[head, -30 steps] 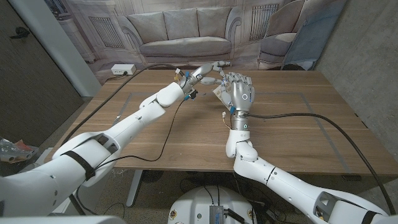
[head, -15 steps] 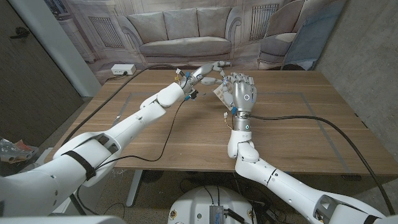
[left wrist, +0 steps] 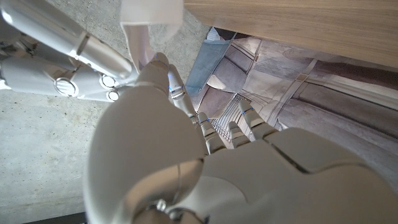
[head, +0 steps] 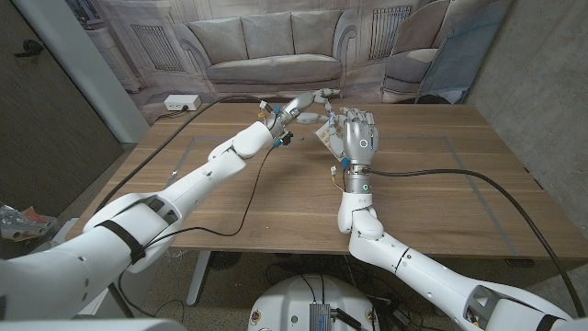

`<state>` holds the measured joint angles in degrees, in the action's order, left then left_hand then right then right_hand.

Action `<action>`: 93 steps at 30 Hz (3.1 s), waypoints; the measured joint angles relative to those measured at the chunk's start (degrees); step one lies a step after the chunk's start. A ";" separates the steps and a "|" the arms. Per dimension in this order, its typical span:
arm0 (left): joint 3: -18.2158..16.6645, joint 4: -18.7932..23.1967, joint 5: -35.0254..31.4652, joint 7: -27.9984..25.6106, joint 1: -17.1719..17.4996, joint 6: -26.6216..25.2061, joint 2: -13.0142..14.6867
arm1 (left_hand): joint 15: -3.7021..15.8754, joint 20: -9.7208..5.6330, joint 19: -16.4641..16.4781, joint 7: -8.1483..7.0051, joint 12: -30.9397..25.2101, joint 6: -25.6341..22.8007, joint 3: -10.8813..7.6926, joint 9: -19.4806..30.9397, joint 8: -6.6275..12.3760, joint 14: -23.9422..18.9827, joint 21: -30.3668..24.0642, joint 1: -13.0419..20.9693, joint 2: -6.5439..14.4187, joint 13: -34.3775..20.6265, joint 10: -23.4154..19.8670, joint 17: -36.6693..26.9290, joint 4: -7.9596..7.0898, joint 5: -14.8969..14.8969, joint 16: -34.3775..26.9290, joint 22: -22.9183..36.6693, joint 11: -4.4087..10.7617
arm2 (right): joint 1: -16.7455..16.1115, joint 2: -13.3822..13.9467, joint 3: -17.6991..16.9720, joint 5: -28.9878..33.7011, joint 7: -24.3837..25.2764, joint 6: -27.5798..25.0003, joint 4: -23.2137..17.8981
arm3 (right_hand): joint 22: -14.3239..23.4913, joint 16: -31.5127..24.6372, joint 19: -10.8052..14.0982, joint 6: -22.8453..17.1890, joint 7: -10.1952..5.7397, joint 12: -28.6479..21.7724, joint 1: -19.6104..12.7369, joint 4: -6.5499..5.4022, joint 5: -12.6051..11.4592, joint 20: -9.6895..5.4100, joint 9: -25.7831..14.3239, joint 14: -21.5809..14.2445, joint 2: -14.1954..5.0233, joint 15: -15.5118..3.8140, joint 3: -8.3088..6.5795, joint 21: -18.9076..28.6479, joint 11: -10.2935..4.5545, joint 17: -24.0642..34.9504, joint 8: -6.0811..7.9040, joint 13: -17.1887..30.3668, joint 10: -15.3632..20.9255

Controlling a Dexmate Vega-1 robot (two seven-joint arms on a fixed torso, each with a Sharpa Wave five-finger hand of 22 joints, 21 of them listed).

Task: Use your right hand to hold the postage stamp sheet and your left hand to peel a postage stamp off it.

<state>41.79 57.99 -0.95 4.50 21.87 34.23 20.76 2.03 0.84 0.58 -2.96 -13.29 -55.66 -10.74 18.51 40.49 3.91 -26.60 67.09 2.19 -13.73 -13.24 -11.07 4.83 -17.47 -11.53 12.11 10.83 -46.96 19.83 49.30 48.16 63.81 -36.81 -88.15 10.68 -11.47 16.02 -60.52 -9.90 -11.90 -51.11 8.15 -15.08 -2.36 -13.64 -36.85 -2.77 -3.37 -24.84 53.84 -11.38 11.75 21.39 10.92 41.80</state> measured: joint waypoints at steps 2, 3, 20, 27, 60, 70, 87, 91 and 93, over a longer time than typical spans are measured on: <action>-0.06 -0.54 0.00 0.00 -0.16 0.26 -0.26 | 0.00 -0.22 -0.23 0.00 0.00 0.00 0.00 0.03 0.21 0.00 0.00 0.07 0.07 0.00 0.00 0.00 0.00 0.00 0.00 0.00 0.00 | 0.09 -0.04 0.02 0.20 0.03 0.06 0.42 | 0.00 0.00 0.00 -0.40 0.40 0.00 -0.46 0.07 0.00 0.00 -0.21 0.00 0.16 0.00 -0.07 0.00 0.10 0.12 0.38 0.00 0.30; -0.07 -0.65 0.01 0.00 -0.19 0.34 -0.33 | 0.00 -0.22 -0.23 0.00 0.00 0.00 0.00 0.15 0.21 0.00 0.00 0.07 0.07 0.00 0.00 0.00 0.00 0.00 0.00 0.00 0.00 | 0.12 -0.04 0.03 0.22 0.04 0.09 0.47 | 0.00 0.00 0.00 -0.61 0.61 0.00 -0.46 0.07 0.00 0.00 -0.27 -0.24 0.15 -0.24 -0.07 0.00 0.10 0.12 0.57 0.00 0.30; -0.74 -6.80 0.52 1.47 -2.08 2.79 -2.86 | 0.00 -0.31 -0.32 -0.30 0.00 0.33 0.71 1.02 0.64 0.00 0.00 0.08 0.35 -0.27 0.19 0.00 -0.23 -0.45 0.00 0.00 -0.19 | -1.23 -4.95 -5.85 9.54 0.17 7.05 5.99 | -0.30 0.00 0.00 -1.61 3.73 -1.33 -2.80 0.95 -0.44 0.00 -0.95 -1.63 -0.07 -0.40 -0.94 0.55 0.34 0.11 3.65 0.16 5.07; -1.15 -9.55 0.52 2.40 -2.99 3.94 -4.07 | 0.00 -0.31 -0.31 -0.01 0.00 0.62 0.71 1.32 0.66 0.00 0.00 0.08 0.34 -0.26 0.19 0.00 -0.23 -0.45 0.00 0.00 -0.19 | -3.05 -9.10 -11.57 13.52 0.19 10.45 8.92 | -0.30 0.00 0.00 8.18 1.69 -0.20 -0.55 -0.25 0.04 0.00 -1.86 -1.97 2.16 -0.13 -0.03 0.66 1.24 -0.01 1.27 1.17 3.23; -2.73 -8.21 0.74 3.98 -2.12 4.01 -4.21 | 0.00 -0.11 -0.51 -0.09 0.00 0.94 1.50 2.38 1.51 0.00 -0.39 0.00 1.04 -0.25 0.19 0.15 -0.08 -0.43 0.00 0.00 -0.18 | -3.23 -9.27 -12.22 12.41 0.19 7.60 8.21 | -0.28 0.00 -0.62 15.47 1.96 0.46 1.23 -0.57 -0.67 0.01 -0.98 -0.71 4.55 -0.31 1.21 0.66 1.90 0.11 -0.68 1.75 -0.59; -2.83 -7.08 1.60 3.76 -1.66 3.78 -3.72 | 0.00 -0.11 -0.50 -0.09 0.00 0.95 1.74 2.62 1.51 -0.01 -0.39 0.15 1.18 -0.25 0.19 0.15 -0.32 -0.42 0.00 0.00 -0.18 | -2.47 -7.13 -9.43 10.67 0.19 5.23 7.25 | -0.28 0.00 -0.62 13.11 1.21 0.22 0.39 -0.57 -1.11 0.01 -0.45 -0.71 3.71 -0.31 0.71 0.66 1.54 0.39 0.25 1.56 0.09; -2.50 -6.78 2.11 4.45 -1.65 3.55 -3.59 | 0.00 -0.11 -0.50 0.00 0.00 1.04 2.21 2.91 1.72 -0.01 -0.84 0.15 1.17 -0.25 0.19 0.15 -0.31 -0.42 0.00 -0.01 -0.18 | -2.31 -7.27 -9.48 11.33 0.19 4.97 7.53 | -0.27 0.00 -0.61 10.06 0.91 0.00 0.20 -0.80 -1.55 0.01 0.34 -0.74 2.24 -0.28 0.00 1.08 1.12 0.38 1.02 1.31 0.51; -2.47 -6.81 2.11 4.45 -1.72 3.50 -3.61 | 0.00 -0.11 -0.50 0.00 0.00 1.04 2.21 3.10 1.90 0.00 -0.84 0.15 1.17 -0.25 0.19 0.15 -0.31 -0.42 0.00 -0.01 -0.18 | -2.61 -7.76 -10.19 12.08 0.19 5.72 7.79 | -0.27 0.00 -0.61 7.79 0.97 0.00 0.25 -0.80 -1.55 0.00 0.10 -1.14 2.19 -0.32 0.00 1.08 0.82 0.33 2.48 1.14 0.81; -2.45 -6.82 2.11 4.45 -1.74 3.46 -3.62 | 0.00 -0.11 -0.50 0.00 0.00 1.05 2.21 3.18 1.90 -0.01 -0.84 0.16 1.17 -0.25 0.19 0.15 -0.31 -0.42 0.00 -0.01 -0.18 | -2.78 -8.03 -10.62 12.62 0.19 6.27 7.94 | -0.27 0.00 -0.61 7.28 0.69 0.00 0.25 -0.80 -1.55 0.00 -0.09 -1.13 2.19 -0.31 0.00 1.08 0.82 0.23 2.85 1.04 0.81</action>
<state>39.35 51.17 1.16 8.95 20.13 37.68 17.13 2.03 0.73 0.08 -2.95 -13.29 -54.62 -8.53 21.68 42.39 3.91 -27.44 67.25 3.36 -13.97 -13.05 -10.92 4.52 -17.89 -11.54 12.10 10.65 -49.74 11.80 38.68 60.78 64.00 -30.54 -80.21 10.41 -11.47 15.41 -53.24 -9.21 -11.90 -50.86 7.35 -16.63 -2.35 -13.73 -37.99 -0.57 -3.68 -24.84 54.92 -10.56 11.99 24.23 11.96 42.61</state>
